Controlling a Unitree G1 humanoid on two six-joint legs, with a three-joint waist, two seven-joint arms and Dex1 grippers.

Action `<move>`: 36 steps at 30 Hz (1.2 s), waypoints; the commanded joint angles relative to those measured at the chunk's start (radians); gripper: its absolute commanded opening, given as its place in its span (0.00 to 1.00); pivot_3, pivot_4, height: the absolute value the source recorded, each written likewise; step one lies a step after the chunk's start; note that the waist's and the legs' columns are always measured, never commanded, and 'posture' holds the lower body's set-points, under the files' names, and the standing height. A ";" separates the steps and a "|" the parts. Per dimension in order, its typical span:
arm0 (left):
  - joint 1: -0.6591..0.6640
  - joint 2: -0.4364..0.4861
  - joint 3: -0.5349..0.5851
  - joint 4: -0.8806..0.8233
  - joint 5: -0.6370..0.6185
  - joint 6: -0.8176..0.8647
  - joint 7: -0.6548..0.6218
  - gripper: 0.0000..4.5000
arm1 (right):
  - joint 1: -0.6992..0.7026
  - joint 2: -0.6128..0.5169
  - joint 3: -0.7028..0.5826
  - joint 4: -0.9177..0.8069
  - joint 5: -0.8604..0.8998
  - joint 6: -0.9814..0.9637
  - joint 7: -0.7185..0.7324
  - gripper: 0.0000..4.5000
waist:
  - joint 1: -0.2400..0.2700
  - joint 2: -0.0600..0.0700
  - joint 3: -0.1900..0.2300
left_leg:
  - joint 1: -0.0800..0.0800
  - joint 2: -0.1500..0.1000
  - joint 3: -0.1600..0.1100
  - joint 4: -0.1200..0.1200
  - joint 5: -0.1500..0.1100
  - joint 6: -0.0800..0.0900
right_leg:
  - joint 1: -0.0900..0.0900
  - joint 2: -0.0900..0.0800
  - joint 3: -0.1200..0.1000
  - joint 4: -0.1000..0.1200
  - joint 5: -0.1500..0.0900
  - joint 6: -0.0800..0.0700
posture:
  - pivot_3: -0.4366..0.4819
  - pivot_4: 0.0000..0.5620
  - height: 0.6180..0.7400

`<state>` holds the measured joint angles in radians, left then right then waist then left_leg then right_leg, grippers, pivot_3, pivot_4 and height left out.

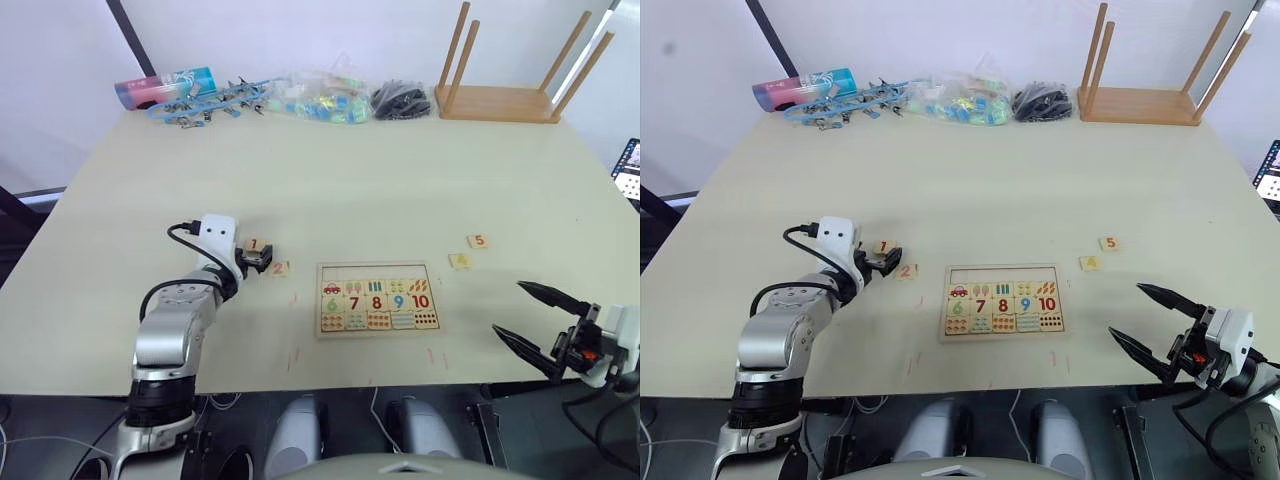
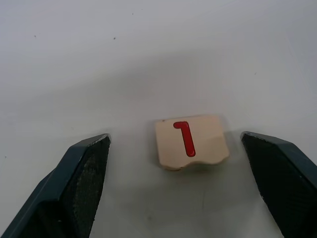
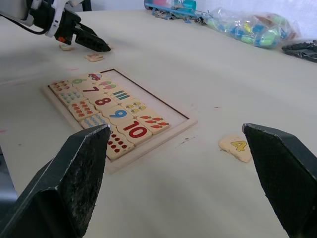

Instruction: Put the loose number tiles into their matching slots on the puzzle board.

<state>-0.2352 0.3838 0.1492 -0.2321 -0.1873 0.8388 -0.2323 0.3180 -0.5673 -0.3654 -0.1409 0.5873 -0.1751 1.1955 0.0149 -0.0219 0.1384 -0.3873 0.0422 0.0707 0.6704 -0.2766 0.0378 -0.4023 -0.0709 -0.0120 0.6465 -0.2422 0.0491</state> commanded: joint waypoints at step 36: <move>0.070 -0.295 0.067 -0.291 0.070 0.186 0.347 0.34 | -0.058 -0.022 0.025 0.018 0.019 -0.013 0.094 1.00 | 0.000 -0.001 0.001 | 0.004 -0.001 -0.002 0.000 0.000 0.001 | 0.006 0.000 0.001 -0.002 -0.002 -0.003 | 0.48 0.27 0.98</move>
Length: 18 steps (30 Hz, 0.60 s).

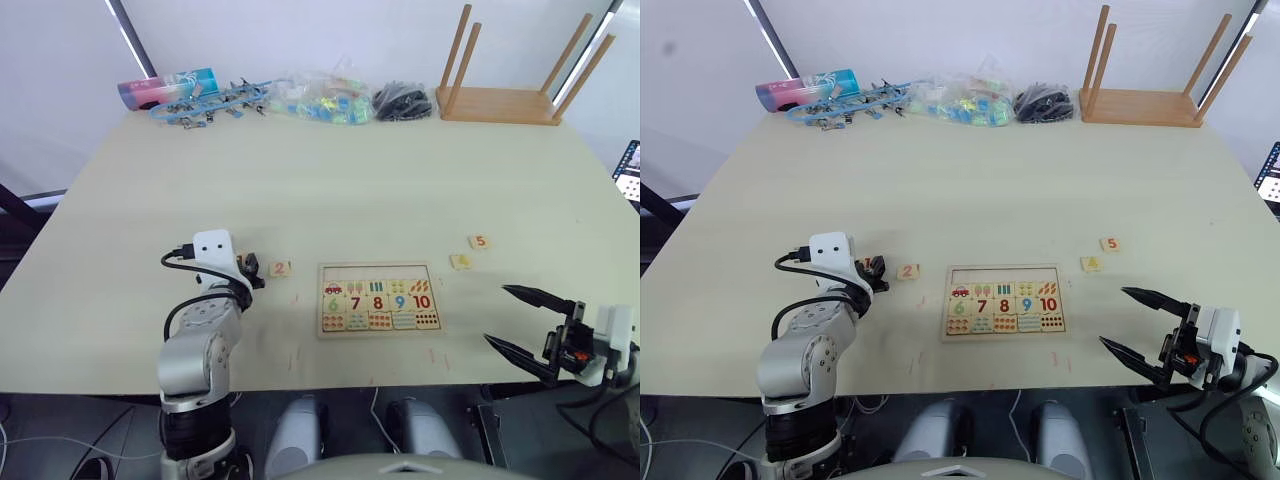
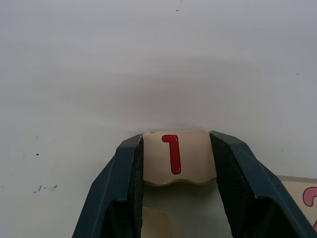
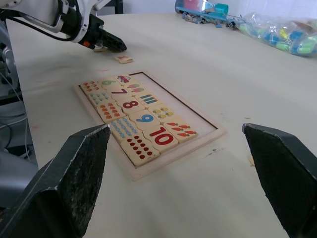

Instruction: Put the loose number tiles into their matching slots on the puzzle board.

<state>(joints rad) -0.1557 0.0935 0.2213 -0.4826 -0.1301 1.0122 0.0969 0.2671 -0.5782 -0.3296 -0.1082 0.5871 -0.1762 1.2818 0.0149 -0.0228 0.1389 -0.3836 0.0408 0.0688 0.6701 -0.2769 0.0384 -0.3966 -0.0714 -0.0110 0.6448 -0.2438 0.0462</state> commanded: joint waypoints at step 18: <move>-0.002 0.082 0.006 -0.111 -0.034 0.014 -0.104 0.99 | -0.004 -0.007 -0.001 -0.013 0.026 -0.014 0.037 1.00 | 0.000 -0.001 0.000 | 0.000 0.000 0.000 0.000 0.000 0.000 | 0.000 0.000 0.000 0.000 0.000 0.000 | 0.48 0.27 0.98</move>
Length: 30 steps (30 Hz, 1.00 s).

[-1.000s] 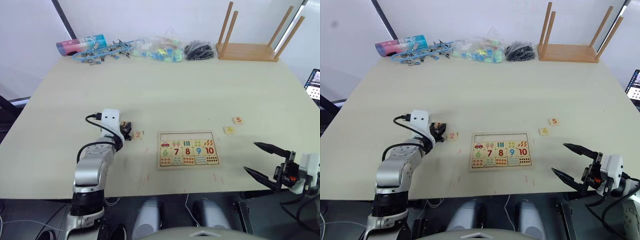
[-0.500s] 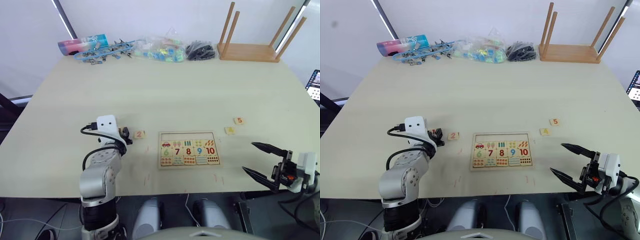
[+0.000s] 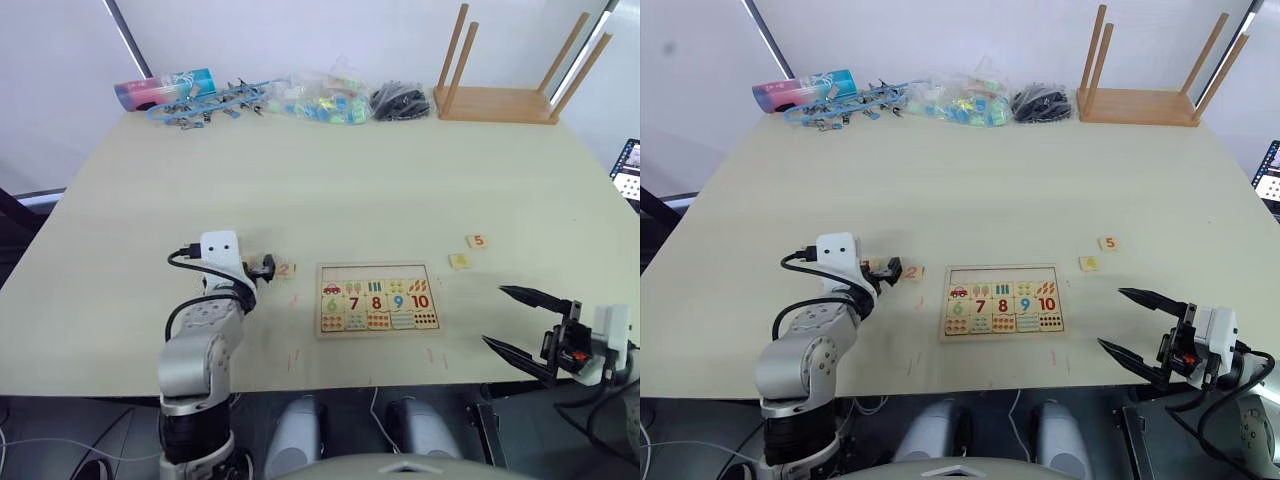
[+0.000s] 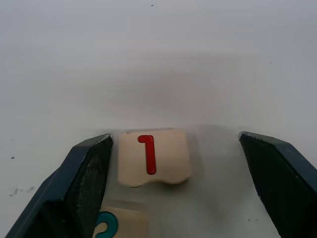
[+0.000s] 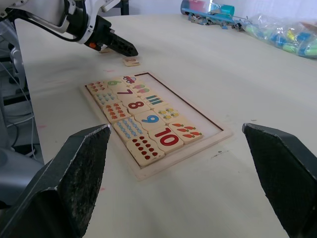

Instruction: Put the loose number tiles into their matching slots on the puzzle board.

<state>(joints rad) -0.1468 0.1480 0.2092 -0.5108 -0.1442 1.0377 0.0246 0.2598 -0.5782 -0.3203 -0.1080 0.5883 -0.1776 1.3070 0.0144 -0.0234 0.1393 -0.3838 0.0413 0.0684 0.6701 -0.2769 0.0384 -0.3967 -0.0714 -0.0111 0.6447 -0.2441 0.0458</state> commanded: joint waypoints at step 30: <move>-0.550 0.752 -0.234 1.317 -0.073 -1.266 -1.624 0.99 | 0.026 0.023 0.013 -0.043 0.012 -0.049 -0.033 1.00 | -0.003 0.001 0.009 | -0.002 0.000 0.005 0.000 0.000 0.001 | -0.001 0.001 -0.003 -0.002 0.002 0.003 | 0.48 0.27 0.98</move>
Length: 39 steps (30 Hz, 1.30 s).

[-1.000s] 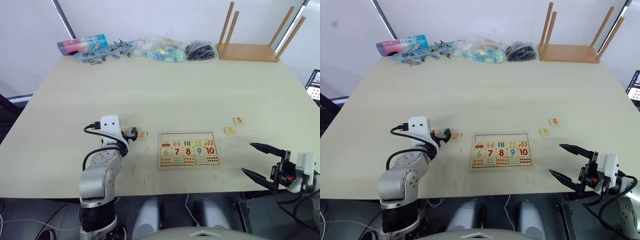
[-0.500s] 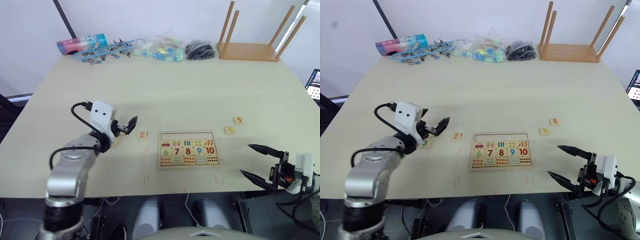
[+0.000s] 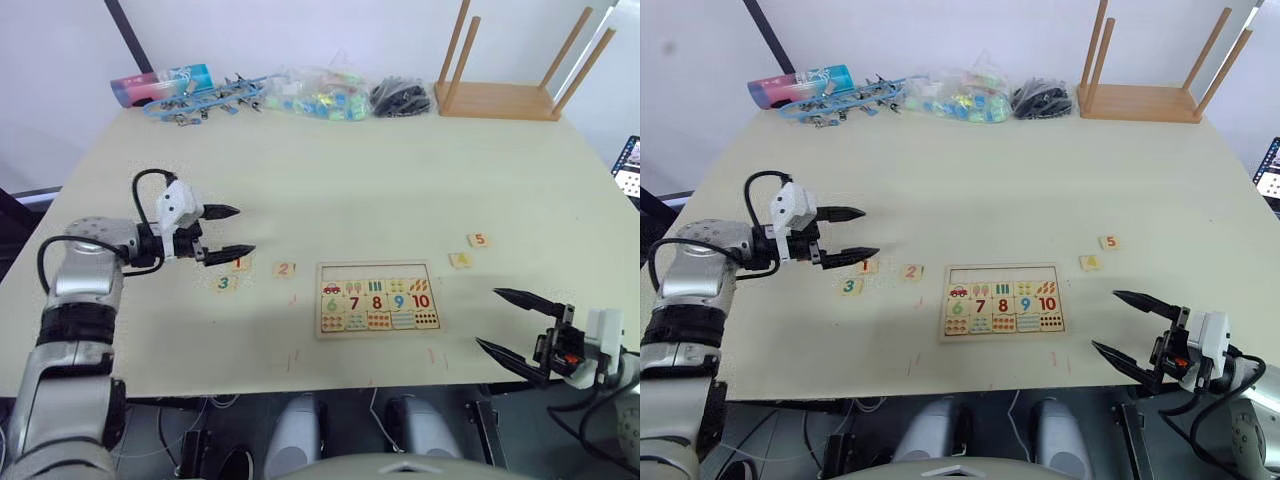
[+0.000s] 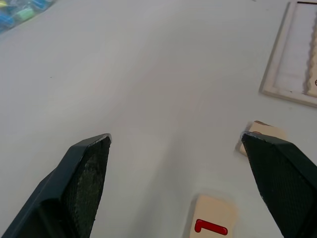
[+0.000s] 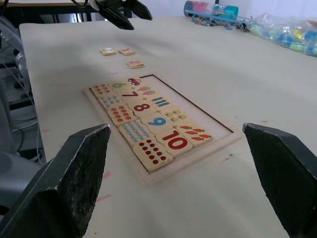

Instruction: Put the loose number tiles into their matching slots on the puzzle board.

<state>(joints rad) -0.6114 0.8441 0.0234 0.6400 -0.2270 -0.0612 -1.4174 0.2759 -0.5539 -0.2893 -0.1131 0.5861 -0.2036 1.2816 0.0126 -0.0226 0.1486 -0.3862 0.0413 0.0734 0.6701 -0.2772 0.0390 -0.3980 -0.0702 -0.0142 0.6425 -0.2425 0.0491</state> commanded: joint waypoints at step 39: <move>-0.342 -0.003 -0.134 0.673 0.308 -0.490 -0.024 0.99 | 0.032 -0.004 -0.023 -0.077 0.014 -0.029 -0.041 1.00 | 0.001 -0.002 0.001 | -0.011 0.000 -0.002 0.006 0.000 0.000 | -0.007 0.000 -0.002 0.002 0.002 0.003 | 0.48 0.27 0.98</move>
<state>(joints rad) -0.9364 0.8393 -0.1267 1.3067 0.0708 -0.5529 -1.4589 0.3018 -0.5531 -0.2899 -0.1554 0.5861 -0.2097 1.2445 0.0138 -0.0242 0.1491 -0.3973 0.0413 0.0715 0.6758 -0.2771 0.0392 -0.4052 -0.0699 -0.0159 0.6450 -0.2403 0.0526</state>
